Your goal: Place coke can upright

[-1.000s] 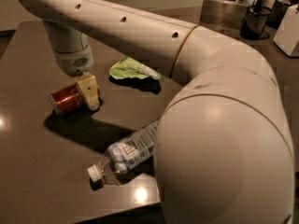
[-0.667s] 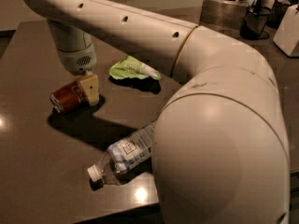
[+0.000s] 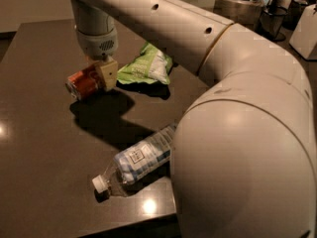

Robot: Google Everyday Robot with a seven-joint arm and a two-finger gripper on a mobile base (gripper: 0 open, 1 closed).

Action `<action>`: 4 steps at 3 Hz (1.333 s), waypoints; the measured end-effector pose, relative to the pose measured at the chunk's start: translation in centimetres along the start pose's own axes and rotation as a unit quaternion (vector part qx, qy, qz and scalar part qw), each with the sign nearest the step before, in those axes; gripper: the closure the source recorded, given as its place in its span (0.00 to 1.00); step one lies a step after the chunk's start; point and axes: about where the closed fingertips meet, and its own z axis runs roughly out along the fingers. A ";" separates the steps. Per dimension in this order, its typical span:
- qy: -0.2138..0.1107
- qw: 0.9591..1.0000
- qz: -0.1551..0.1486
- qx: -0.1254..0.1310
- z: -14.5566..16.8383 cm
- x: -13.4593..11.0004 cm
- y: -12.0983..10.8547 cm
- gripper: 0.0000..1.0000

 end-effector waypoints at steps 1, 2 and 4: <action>-0.011 0.998 -0.036 0.056 -2.4 3.3 -0.8 1.00; -0.012 0.985 -0.088 0.145 -5.0 6.6 -0.1 1.00; 0.015 0.954 -0.131 0.268 -5.5 9.2 2.3 1.00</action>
Offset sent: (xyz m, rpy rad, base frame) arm 0.0458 -0.0826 0.0649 0.2838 -0.3628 0.2466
